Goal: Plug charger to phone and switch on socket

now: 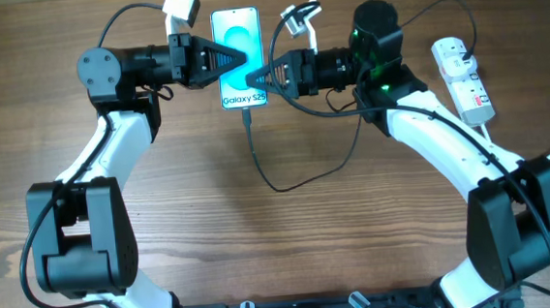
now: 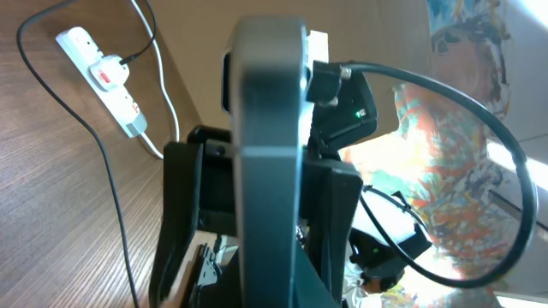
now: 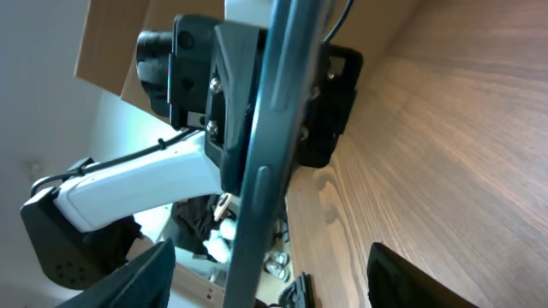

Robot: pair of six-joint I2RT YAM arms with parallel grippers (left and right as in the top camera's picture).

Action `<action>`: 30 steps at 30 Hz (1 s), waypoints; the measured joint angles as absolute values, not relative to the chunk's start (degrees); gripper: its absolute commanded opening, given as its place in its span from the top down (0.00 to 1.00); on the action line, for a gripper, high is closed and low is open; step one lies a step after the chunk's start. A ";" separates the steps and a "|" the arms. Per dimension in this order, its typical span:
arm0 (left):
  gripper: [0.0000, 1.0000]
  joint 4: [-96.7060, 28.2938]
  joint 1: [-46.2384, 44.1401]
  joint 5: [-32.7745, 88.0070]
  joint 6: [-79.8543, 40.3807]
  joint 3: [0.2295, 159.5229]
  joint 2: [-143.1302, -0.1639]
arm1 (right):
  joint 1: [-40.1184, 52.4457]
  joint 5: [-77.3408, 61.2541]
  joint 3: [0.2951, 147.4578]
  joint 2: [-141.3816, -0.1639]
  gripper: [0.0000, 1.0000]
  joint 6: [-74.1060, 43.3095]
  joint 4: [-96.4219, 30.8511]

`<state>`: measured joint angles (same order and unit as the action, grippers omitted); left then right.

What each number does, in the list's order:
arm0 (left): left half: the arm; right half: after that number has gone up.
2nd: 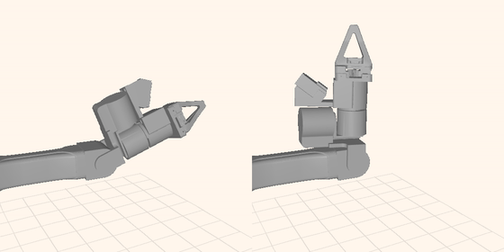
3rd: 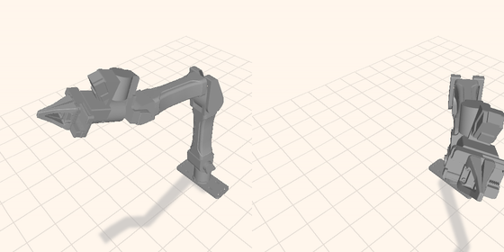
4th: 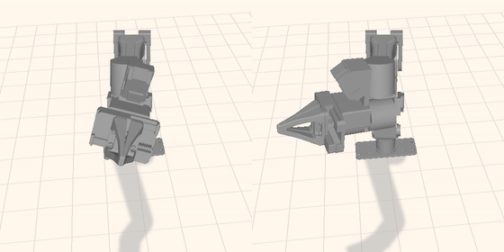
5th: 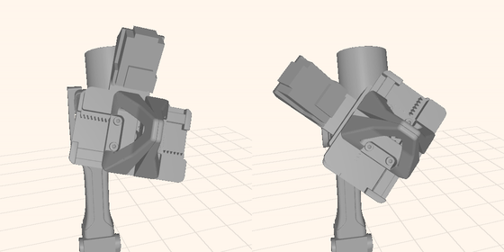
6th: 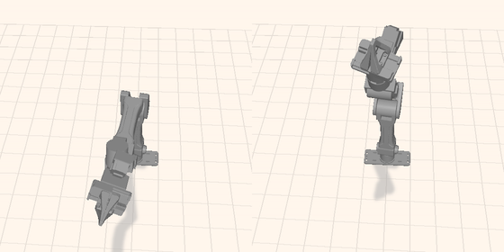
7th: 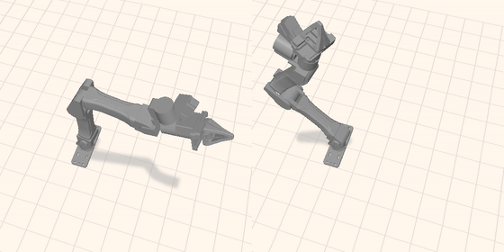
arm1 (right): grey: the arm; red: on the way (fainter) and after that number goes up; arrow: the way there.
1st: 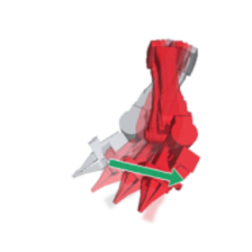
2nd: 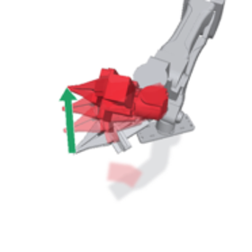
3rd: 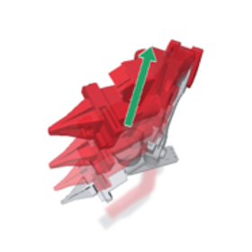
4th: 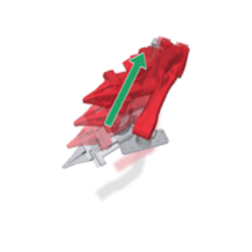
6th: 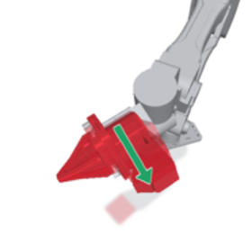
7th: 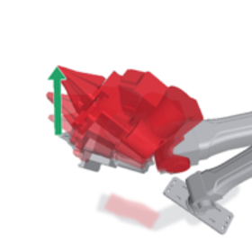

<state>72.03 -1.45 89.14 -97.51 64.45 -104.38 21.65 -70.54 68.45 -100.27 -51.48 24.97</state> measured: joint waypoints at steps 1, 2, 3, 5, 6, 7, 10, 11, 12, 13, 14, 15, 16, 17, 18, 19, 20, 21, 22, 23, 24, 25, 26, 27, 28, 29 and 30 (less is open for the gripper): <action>0.96 72.01 -1.45 89.14 -97.51 64.45 -104.38 | 22.28 -70.52 68.45 -100.27 0.40 -51.27 24.93; 0.96 72.01 -1.45 89.17 -97.51 64.45 -104.38 | 22.90 -70.52 68.45 -100.27 0.51 -51.03 24.88; 0.96 72.01 -1.45 89.17 -97.51 64.45 -104.38 | 23.51 -70.54 68.45 -100.27 0.59 -50.87 24.93; 0.96 72.01 -1.45 89.14 -97.51 64.45 -104.38 | 23.99 -70.67 68.45 -100.27 0.71 -50.81 24.84; 0.96 72.01 -1.45 89.14 -97.51 64.45 -104.38 | 23.97 -70.67 68.47 -100.27 0.73 -50.57 24.93; 0.96 72.01 -1.45 89.17 -97.51 64.45 -104.38 | 23.97 -70.67 68.47 -100.27 0.73 -50.65 24.91; 0.96 72.01 -1.45 89.17 -97.51 64.45 -104.38 | 23.97 -70.61 68.47 -100.27 0.83 -50.68 24.93; 0.96 72.01 -1.45 89.17 -97.36 64.45 -104.38 | 23.97 -70.46 68.49 -100.27 0.87 -50.65 24.97; 0.96 71.99 -1.45 89.19 -97.08 64.45 -104.38 | 23.99 -70.48 68.49 -100.27 0.91 -50.70 25.10; 0.95 72.03 -1.41 89.17 -96.55 64.45 -104.38 | 23.99 -70.50 68.60 -100.27 0.96 -51.11 25.08; 0.95 72.66 -1.39 89.19 -95.31 64.45 -104.38 | 23.97 -70.50 68.60 -100.27 0.96 -52.03 24.73; 0.93 73.08 -1.39 89.19 -93.62 64.45 -104.38 | 23.97 -70.50 68.62 -100.27 0.96 -53.10 24.43; 0.83 73.01 -1.39 89.17 -93.49 64.45 -104.38 | 23.97 -70.43 68.62 -100.27 0.96 -53.10 24.47; 0.71 72.99 -1.39 89.19 -93.45 64.45 -104.38 | 23.97 -70.39 68.62 -100.27 0.96 -53.10 24.47; 0.59 72.88 -1.39 89.19 -93.36 64.45 -104.38 | 23.97 -70.39 68.62 -100.27 0.96 -52.75 24.53; 0.49 72.23 -1.39 89.17 -94.72 64.45 -104.38 | 23.97 -70.04 68.62 -100.27 0.96 -52.18 24.47; 0.39 72.23 -1.39 89.12 -95.33 64.45 -104.38 | 23.97 -69.76 68.62 -100.27 0.96 -51.72 24.49; 0.32 72.27 -1.39 89.14 -95.46 64.45 -104.38 | 23.97 -69.73 68.62 -100.27 0.96 -51.51 24.21; 0.23 72.20 -1.39 89.12 -96.01 64.45 -104.38 | 23.97 -69.52 68.62 -100.27 0.96 -51.13 23.03; 0.14 72.14 -1.39 89.14 -96.29 64.45 -104.38 | 23.97 -69.32 68.62 -100.27 0.96 -50.81 21.37; 0.09 72.16 -1.39 89.14 -96.44 64.45 -104.38 | 23.97 -69.06 68.62 -100.27 0.96 -49.98 19.64; 0.00 72.18 -1.34 89.12 -96.68 64.45 -104.38 | 23.97 -68.40 68.71 -100.27 0.96 -48.84 16.78; 0.00 72.14 -1.06 89.12 -96.62 64.45 -104.38 | 23.97 -67.72 68.71 -100.27 0.96 -48.01 14.13; 0.00 72.25 -0.67 89.10 -96.79 64.45 -104.38 | 23.97 -67.05 68.73 -100.29 0.96 -46.78 11.49; 0.00 72.12 -0.27 89.17 -96.62 64.45 -104.38 | 23.97 -66.61 68.71 -100.29 0.96 -45.04 9.10; 0.00 71.96 -0.01 89.17 -96.60 64.42 -104.38 | 23.97 -66.30 68.86 -100.33 0.96 -43.18 7.14; 0.00 71.96 0.10 89.19 -96.44 64.38 -104.38 | 23.99 -66.19 69.06 -100.33 0.96 -41.25 5.10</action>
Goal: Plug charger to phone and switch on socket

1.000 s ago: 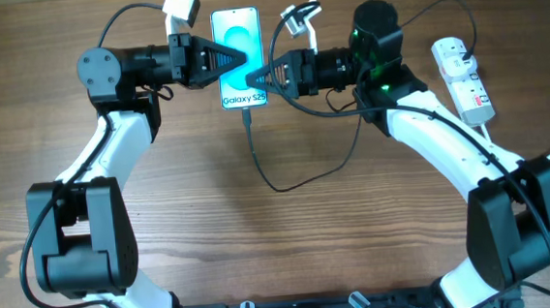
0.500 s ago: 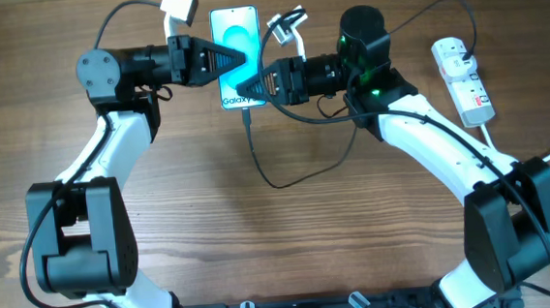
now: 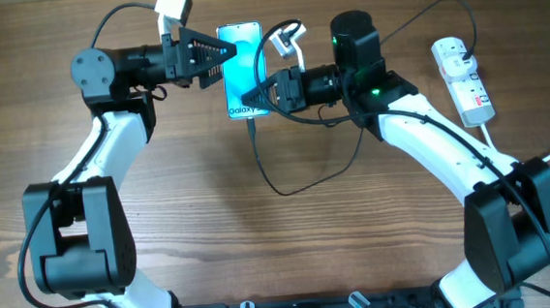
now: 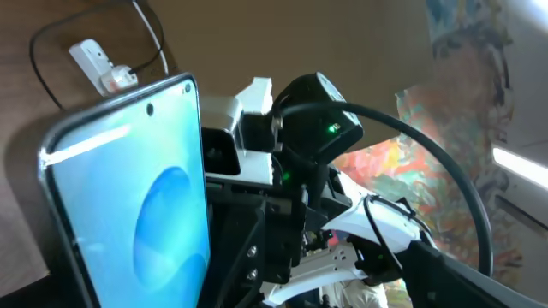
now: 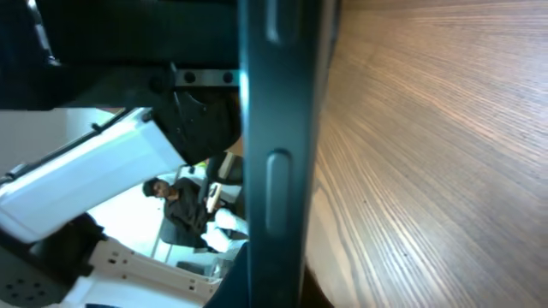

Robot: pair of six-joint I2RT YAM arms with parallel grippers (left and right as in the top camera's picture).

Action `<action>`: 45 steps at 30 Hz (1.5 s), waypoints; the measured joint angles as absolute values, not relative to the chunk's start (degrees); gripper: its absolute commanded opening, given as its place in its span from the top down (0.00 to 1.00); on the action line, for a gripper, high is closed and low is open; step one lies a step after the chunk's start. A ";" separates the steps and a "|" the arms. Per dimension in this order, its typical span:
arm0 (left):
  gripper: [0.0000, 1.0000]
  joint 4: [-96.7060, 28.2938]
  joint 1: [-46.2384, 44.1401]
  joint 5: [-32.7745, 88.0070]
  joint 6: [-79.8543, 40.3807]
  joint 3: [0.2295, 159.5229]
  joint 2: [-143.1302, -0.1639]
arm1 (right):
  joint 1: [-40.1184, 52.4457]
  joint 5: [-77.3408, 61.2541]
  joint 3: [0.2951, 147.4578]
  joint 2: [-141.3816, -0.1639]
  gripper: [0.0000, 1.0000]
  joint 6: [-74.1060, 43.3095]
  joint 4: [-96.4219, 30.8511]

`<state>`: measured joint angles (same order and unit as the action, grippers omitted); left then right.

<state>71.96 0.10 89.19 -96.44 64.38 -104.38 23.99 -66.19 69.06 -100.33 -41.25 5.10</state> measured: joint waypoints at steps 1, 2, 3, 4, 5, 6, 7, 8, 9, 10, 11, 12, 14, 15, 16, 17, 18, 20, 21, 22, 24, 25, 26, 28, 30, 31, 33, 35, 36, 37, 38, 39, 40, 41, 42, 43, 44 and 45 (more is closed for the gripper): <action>0.00 71.85 0.12 89.19 -96.05 64.20 -104.42 | 24.01 -65.95 69.14 -100.33 0.96 -40.29 4.03; 0.00 71.68 0.12 89.19 -95.53 63.94 -104.60 | 24.08 -64.97 69.97 -100.33 0.96 -36.34 -0.51; 0.00 71.50 0.12 89.19 -95.00 63.66 -105.06 | 24.21 -63.77 70.63 -100.31 0.95 -33.39 -4.54; 0.00 71.31 0.12 89.19 -94.74 63.37 -105.49 | 24.29 -62.76 70.94 -100.31 0.95 -31.24 -7.33; 0.00 71.24 0.10 89.21 -94.61 63.22 -105.71 | 24.45 -61.63 71.09 -100.27 0.96 -29.52 -9.15; 0.00 71.02 0.10 89.21 -94.50 63.13 -106.10 | 24.64 -60.25 71.02 -100.27 0.96 -28.10 -10.11; 0.00 70.89 0.12 89.21 -94.13 63.09 -106.52 | 24.82 -59.29 70.52 -100.16 0.96 -27.14 -10.11; 0.00 70.89 0.10 89.21 -94.04 63.02 -106.69 | 24.97 -58.41 69.63 -99.92 0.96 -26.57 -9.80; 0.00 70.78 0.08 89.21 -93.71 63.00 -106.98 | 25.10 -57.95 68.27 -99.50 0.96 -25.74 -9.50; 0.00 70.67 0.05 89.21 -93.67 62.94 -107.09 | 25.23 -57.98 67.05 -99.24 0.96 -24.91 -9.26; 0.00 70.70 0.08 89.21 -93.49 62.92 -107.15 | 25.36 -58.00 66.46 -99.13 0.96 -24.29 -9.17; 0.00 70.74 0.10 89.21 -93.43 62.92 -107.26 | 25.41 -58.67 65.91 -99.15 0.95 -24.10 -7.81; 0.00 71.40 0.19 89.06 -93.14 62.94 -107.24 | 25.34 -61.28 64.29 -99.94 0.96 -26.48 -0.38; 0.00 71.61 0.45 88.99 -93.03 62.94 -107.24 | 25.19 -63.22 63.42 -100.86 0.96 -30.50 6.24; 0.00 71.81 0.60 88.99 -92.79 62.96 -107.11 | 25.06 -63.92 63.02 -101.36 0.96 -33.54 9.87; 0.00 71.81 0.60 89.01 -92.58 62.96 -107.02 | 24.93 -64.42 62.63 -101.54 0.96 -36.23 13.52; 0.00 71.90 0.60 89.08 -92.25 63.05 -106.74 | 24.53 -64.49 62.57 -101.91 0.96 -39.97 17.78; 0.00 72.05 0.56 89.10 -91.72 63.33 -105.95 | 23.88 -66.46 62.28 -102.17 0.96 -46.59 24.51; 0.00 72.05 0.56 89.08 -91.57 63.37 -105.84 | 23.77 -67.24 62.00 -102.30 0.96 -49.12 27.83; 0.00 72.05 0.62 89.10 -91.31 63.40 -105.78 | 23.73 -68.45 61.89 -102.61 0.96 -52.36 32.69; 0.00 72.03 0.99 89.08 -90.26 63.51 -105.78 | 23.35 -70.39 61.91 -102.67 0.96 -58.35 37.58; 0.00 72.01 1.15 89.08 -89.82 63.51 -105.80 | 22.81 -70.78 61.89 -102.69 0.96 -59.77 37.08; 0.00 72.03 1.21 89.08 -89.38 63.51 -105.84 | 21.52 -71.11 61.91 -102.69 0.96 -60.27 34.54; 0.00 72.07 1.41 89.08 -88.79 63.64 -106.15 | 19.09 -71.07 62.15 -102.94 0.96 -59.66 28.71; 0.00 70.00 2.11 89.06 -88.55 63.81 -107.22 | 17.15 -69.49 62.04 -103.02 0.96 -53.54 13.17; 0.00 68.05 2.76 89.06 -88.38 63.86 -108.38 | 16.71 -68.25 61.84 -103.09 0.96 -50.09 8.88; 0.00 63.57 3.46 89.06 -87.09 63.88 -110.54 | 16.69 -64.29 61.98 -103.09 0.96 -44.82 1.34; 0.00 54.96 3.51 88.97 -84.82 64.12 -111.70 | 16.75 -59.61 61.95 -103.09 0.96 -40.40 -3.33; 0.00 49.80 3.51 88.82 -82.67 64.14 -112.81 | 16.75 -57.28 61.95 -103.09 0.96 -38.46 -4.93; 0.00 46.28 3.51 88.33 -81.32 64.23 -113.30 | 16.75 -54.78 61.95 -103.09 0.96 -36.05 -7.40; 0.00 39.75 3.51 87.46 -78.35 64.29 -113.60 | 16.75 -53.30 61.95 -103.09 0.96 -34.59 -9.02; 0.00 34.37 3.51 86.11 -76.49 64.40 -113.73 | 16.75 -51.48 62.00 -103.09 0.96 -32.84 -11.46; 0.01 28.91 3.51 84.42 -73.76 64.40 -113.73 | 16.78 -49.28 61.95 -103.09 0.96 -31.24 -14.41; 0.01 24.40 3.51 82.67 -71.00 64.42 -113.82 | 16.78 -47.57 61.95 -103.09 0.96 -30.37 -16.16; 0.01 21.15 3.51 81.03 -69.21 64.49 -113.82 | 16.75 -45.74 61.95 -103.09 0.96 -29.15 -17.67; 0.01 17.26 3.51 78.76 -66.22 64.45 -113.82 | 16.75 -44.42 61.95 -103.09 0.96 -28.10 -18.55; 0.01 15.92 3.51 77.14 -64.25 64.45 -113.82 | 16.75 -43.35 61.95 -103.09 0.96 -27.00 -18.85; 0.01 15.64 3.51 76.20 -63.40 64.45 -113.82 | 16.75 -42.87 61.95 -103.09 0.96 -26.48 -18.94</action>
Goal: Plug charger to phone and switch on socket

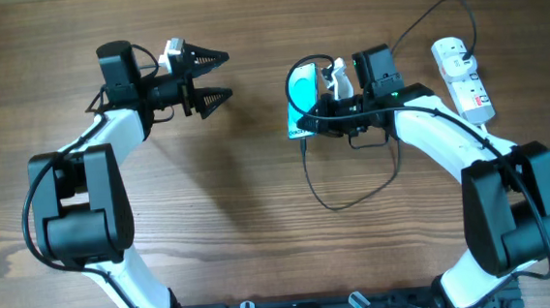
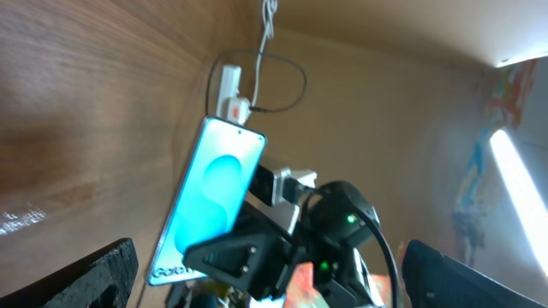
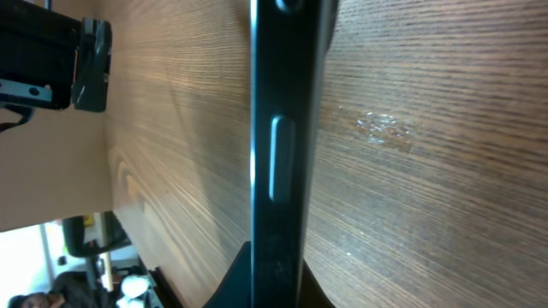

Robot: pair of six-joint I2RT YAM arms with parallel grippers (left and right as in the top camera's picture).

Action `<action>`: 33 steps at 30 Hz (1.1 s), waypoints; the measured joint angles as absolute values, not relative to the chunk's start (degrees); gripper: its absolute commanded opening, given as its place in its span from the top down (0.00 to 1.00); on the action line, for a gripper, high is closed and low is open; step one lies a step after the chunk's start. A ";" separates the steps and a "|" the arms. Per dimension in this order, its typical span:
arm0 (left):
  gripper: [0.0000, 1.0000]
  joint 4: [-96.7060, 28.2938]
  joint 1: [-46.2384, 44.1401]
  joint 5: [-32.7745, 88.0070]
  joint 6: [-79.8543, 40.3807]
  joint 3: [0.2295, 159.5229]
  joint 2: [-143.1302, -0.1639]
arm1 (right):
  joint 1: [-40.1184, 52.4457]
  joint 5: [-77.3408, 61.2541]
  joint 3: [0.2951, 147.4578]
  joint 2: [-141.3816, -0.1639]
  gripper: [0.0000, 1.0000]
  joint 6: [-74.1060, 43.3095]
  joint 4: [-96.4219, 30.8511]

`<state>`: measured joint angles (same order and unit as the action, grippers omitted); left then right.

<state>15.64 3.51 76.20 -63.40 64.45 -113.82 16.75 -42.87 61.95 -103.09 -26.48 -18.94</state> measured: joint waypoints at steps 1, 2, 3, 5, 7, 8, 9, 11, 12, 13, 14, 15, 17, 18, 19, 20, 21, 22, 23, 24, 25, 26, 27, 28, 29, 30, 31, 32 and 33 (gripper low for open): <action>0.01 15.11 3.51 74.96 -62.81 64.45 -113.82 | 16.75 -42.48 61.95 -103.09 0.96 -26.17 -18.98; 0.01 13.45 3.51 73.43 -61.89 64.51 -113.80 | 16.75 -42.09 61.95 -103.09 0.96 -25.76 -19.38; 0.01 11.40 3.51 71.96 -61.06 64.62 -113.80 | 16.75 -41.91 61.95 -103.09 0.96 -25.61 -19.75; 0.01 -0.62 3.51 65.56 -55.79 65.01 -113.19 | 16.75 -41.58 61.95 -103.09 0.96 -25.39 -20.51; 0.01 -17.30 3.49 56.34 -48.03 66.72 -112.05 | 16.75 -41.43 61.95 -103.09 0.96 -25.36 -20.71; 0.01 -28.08 3.40 50.83 -43.33 69.10 -111.50 | 16.75 -41.30 61.95 -103.09 0.96 -25.36 -20.62; 0.00 -40.25 3.25 43.48 -37.15 73.60 -111.09 | 16.75 -41.28 61.95 -103.09 0.96 -25.36 -20.62; 0.00 -53.78 2.90 31.38 -29.08 84.66 -110.45 | 16.75 -41.25 61.95 -103.53 0.96 -25.36 -20.58; 0.00 -56.55 2.72 26.57 -26.68 89.10 -109.95 | 16.78 -41.25 61.95 -104.25 0.96 -25.39 -20.51; 0.00 -57.30 2.72 22.65 -24.99 92.16 -109.30 | 16.86 -41.25 61.95 -105.12 0.96 -25.39 -20.38; 0.00 -56.99 2.72 19.44 -23.57 94.04 -108.62 | 17.19 -41.52 61.95 -106.91 0.96 -25.36 -20.21; 0.00 -56.84 2.74 17.06 -22.61 94.72 -108.25 | 17.58 -42.24 61.95 -108.25 0.96 -25.34 -19.99; 0.00 -57.25 2.72 14.83 -21.67 94.67 -108.22 | 18.59 -43.99 61.95 -110.41 0.96 -25.21 -18.79; 0.00 -57.30 2.68 14.04 -21.41 94.70 -108.22 | 19.11 -44.56 61.95 -111.13 0.96 -25.19 -18.13; 0.00 -57.36 2.68 13.28 -21.15 94.70 -108.22 | 19.81 -45.06 61.95 -111.98 0.96 -25.17 -16.25; 0.00 -57.36 2.68 13.06 -21.04 94.70 -108.22 | 20.32 -45.34 61.95 -112.53 0.96 -25.19 -14.90; 0.00 -57.43 2.68 13.04 -21.02 94.67 -108.22 | 20.75 -45.78 61.95 -113.08 0.96 -25.19 -13.50; 0.00 -57.47 2.68 12.86 -20.99 94.67 -108.22 | 21.39 -46.28 61.95 -113.60 0.96 -25.21 -12.67; 0.00 -57.45 2.68 12.67 -20.82 94.67 -108.22 | 22.02 -46.52 61.95 -113.95 0.96 -25.19 -12.29; 0.00 -57.45 2.68 12.64 -20.80 94.70 -108.22 | 22.72 -46.46 61.95 -114.24 0.96 -25.19 -11.92; 0.00 -57.47 2.68 12.64 -20.78 94.70 -108.22 | 23.57 -46.17 61.95 -114.39 0.96 -25.19 -11.81; 0.00 -57.45 2.68 12.64 -20.67 94.67 -108.22 | 24.14 -45.52 61.95 -114.41 0.96 -25.23 -11.46; 0.00 -57.47 2.68 12.64 -20.62 94.67 -108.22 | 25.02 -43.99 61.95 -114.43 0.96 -25.52 -10.81; 0.00 -57.45 2.68 12.64 -20.60 94.67 -108.22 | 25.36 -43.20 61.95 -114.43 0.96 -25.67 -10.44; 0.00 -57.45 2.68 12.64 -20.60 94.67 -108.22 | 25.65 -42.65 61.95 -114.43 0.96 -26.22 -9.96; 0.00 -57.45 2.68 12.64 -20.60 94.70 -108.22 | 25.85 -42.11 61.95 -114.43 0.96 -26.98 -9.89; 0.00 -57.45 2.68 12.64 -20.60 94.70 -108.22 | 26.02 -41.71 61.95 -114.43 0.96 -27.42 -9.82; 0.00 -57.47 2.68 12.64 -20.60 94.70 -108.22 | 26.11 -41.23 61.95 -114.43 0.95 -28.08 -9.78; 0.00 -57.45 2.68 12.64 -20.60 94.70 -108.22 | 26.17 -40.80 61.95 -114.43 0.95 -28.32 -9.78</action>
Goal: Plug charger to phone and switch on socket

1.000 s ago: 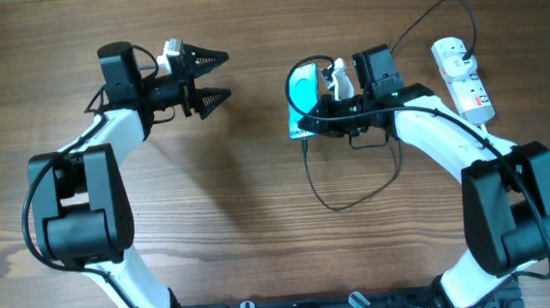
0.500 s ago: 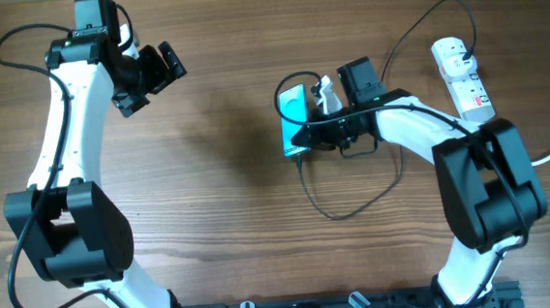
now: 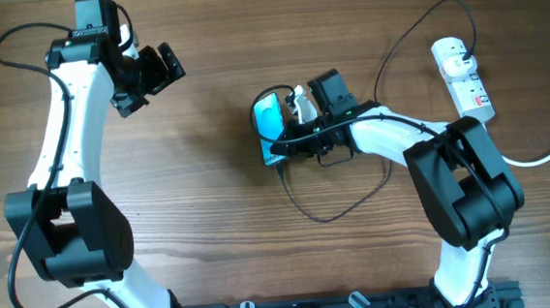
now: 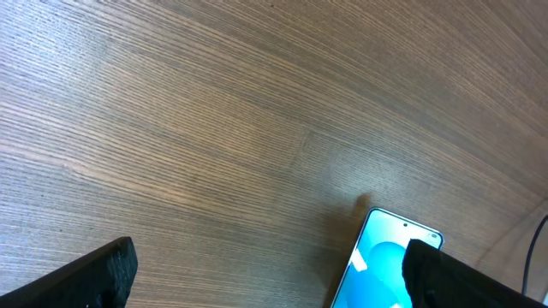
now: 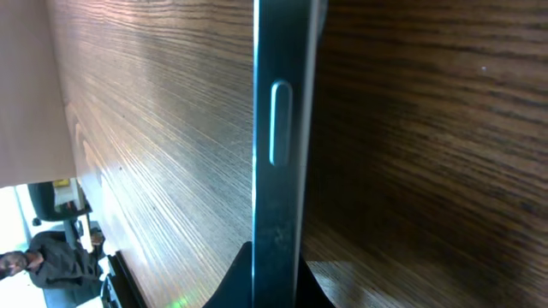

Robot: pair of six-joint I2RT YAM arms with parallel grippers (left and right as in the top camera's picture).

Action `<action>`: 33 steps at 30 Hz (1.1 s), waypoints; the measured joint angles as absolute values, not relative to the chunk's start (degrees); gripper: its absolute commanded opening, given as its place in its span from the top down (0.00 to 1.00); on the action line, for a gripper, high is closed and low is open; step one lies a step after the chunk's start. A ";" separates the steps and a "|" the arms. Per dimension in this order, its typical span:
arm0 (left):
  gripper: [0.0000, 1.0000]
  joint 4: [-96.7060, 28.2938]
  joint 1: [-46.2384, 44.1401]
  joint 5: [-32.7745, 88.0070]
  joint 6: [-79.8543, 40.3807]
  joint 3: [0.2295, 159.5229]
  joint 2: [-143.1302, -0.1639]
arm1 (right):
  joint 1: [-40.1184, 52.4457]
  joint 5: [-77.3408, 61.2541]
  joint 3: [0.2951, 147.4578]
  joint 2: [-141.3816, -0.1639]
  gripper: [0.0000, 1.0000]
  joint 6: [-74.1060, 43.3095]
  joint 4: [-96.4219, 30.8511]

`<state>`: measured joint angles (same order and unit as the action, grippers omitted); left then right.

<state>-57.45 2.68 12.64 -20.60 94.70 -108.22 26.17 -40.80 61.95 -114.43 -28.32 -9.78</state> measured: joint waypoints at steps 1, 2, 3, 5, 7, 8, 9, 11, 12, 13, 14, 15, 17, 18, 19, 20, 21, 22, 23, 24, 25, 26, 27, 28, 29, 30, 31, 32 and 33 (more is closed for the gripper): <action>0.00 -57.47 2.68 12.64 -20.60 94.70 -108.22 | 26.22 -39.86 61.95 -114.43 0.91 -28.62 -9.76; 0.00 -57.45 2.68 12.64 -20.60 94.70 -108.22 | 26.22 -39.57 61.95 -114.43 0.86 -28.69 -9.67; 0.00 -57.45 2.68 12.64 -20.60 94.67 -108.22 | 26.22 -39.22 61.95 -114.43 0.83 -28.82 -9.37; 0.00 -57.47 2.68 12.64 -20.60 94.67 -108.22 | 26.22 -38.44 61.95 -114.43 0.78 -28.88 -9.10; 0.00 -57.45 2.68 12.62 -20.60 94.67 -108.22 | 26.22 -37.85 61.95 -114.43 0.76 -28.91 -9.13; 0.00 -57.47 2.68 12.62 -20.60 94.70 -108.22 | 26.22 -37.80 61.95 -114.43 0.73 -28.86 -9.13; 0.00 -57.45 2.68 12.62 -20.60 94.67 -108.22 | 26.22 -37.76 61.95 -114.43 0.72 -28.86 -9.13; 0.00 -57.47 2.68 12.62 -20.60 94.67 -108.22 | 26.22 -37.60 61.95 -114.43 0.69 -28.86 -9.17; 0.00 -57.45 2.68 12.62 -20.60 94.70 -108.22 | 26.22 -37.58 61.95 -114.43 0.67 -28.86 -9.26; 0.00 -57.47 2.68 12.62 -20.60 94.67 -108.22 | 26.22 -37.54 61.95 -114.43 0.66 -28.86 -9.45; 0.00 -57.45 2.68 12.62 -20.60 94.67 -108.22 | 26.22 -37.39 61.95 -114.43 0.63 -28.84 -9.65; 0.00 -57.47 2.68 12.62 -20.60 94.67 -108.22 | 26.22 -37.30 61.95 -114.43 0.59 -28.84 -9.89; 0.00 -57.47 2.68 12.62 -20.60 94.67 -108.22 | 26.22 -36.82 61.95 -114.43 0.57 -28.86 -10.26; 0.00 -57.45 2.68 12.62 -20.60 94.70 -108.22 | 26.22 -36.84 61.95 -114.43 0.57 -28.84 -10.22; 0.00 -57.45 2.68 12.62 -20.60 94.67 -108.22 | 26.22 -36.97 61.98 -114.43 0.47 -28.84 -10.20; 0.00 -57.47 2.68 12.62 -20.60 94.67 -108.22 | 26.22 -37.01 61.98 -114.43 0.45 -28.84 -10.20; 0.00 -57.47 2.68 12.64 -20.60 94.67 -108.22 | 26.22 -37.41 62.24 -114.37 0.42 -28.82 -10.02; 0.00 -57.47 2.68 12.58 -20.60 94.67 -108.22 | 26.26 -37.56 62.37 -114.34 0.40 -28.86 -10.26; 0.00 -57.47 2.68 12.45 -20.60 94.70 -108.22 | 26.26 -37.67 62.46 -114.30 0.39 -28.82 -10.41; 0.00 -57.47 2.68 12.40 -20.58 94.67 -108.22 | 26.26 -37.67 62.50 -114.26 0.38 -28.82 -10.63; 0.00 -57.47 2.68 12.40 -20.58 94.67 -108.22 | 26.26 -37.43 62.70 -114.17 0.37 -28.84 -11.14; 0.00 -57.47 2.68 12.38 -20.60 94.67 -108.22 | 26.39 -37.01 62.85 -114.06 0.35 -28.82 -11.62; 0.00 -57.47 2.68 12.23 -20.58 94.70 -108.22 | 26.41 -36.93 62.94 -113.99 0.33 -28.82 -11.88; 0.00 -57.47 2.68 12.23 -20.58 94.67 -108.22 | 26.44 -36.82 63.05 -113.99 0.32 -28.84 -12.08; 0.00 -57.47 2.68 12.21 -20.58 94.70 -108.22 | 26.55 -36.60 63.16 -113.89 0.28 -28.84 -12.29; 0.00 -57.47 2.68 12.21 -20.58 94.67 -108.22 | 26.59 -36.42 63.16 -113.78 0.25 -28.84 -12.36; 0.00 -57.47 2.68 12.23 -20.58 94.67 -108.22 | 26.59 -36.53 63.22 -113.67 0.22 -28.86 -12.38; 0.00 -57.47 2.68 12.21 -20.58 94.67 -108.22 | 26.61 -36.60 63.26 -113.54 0.17 -28.82 -12.38; 0.00 -57.47 2.68 12.21 -20.58 94.67 -108.22 | 26.65 -36.42 63.31 -113.38 0.14 -28.84 -12.40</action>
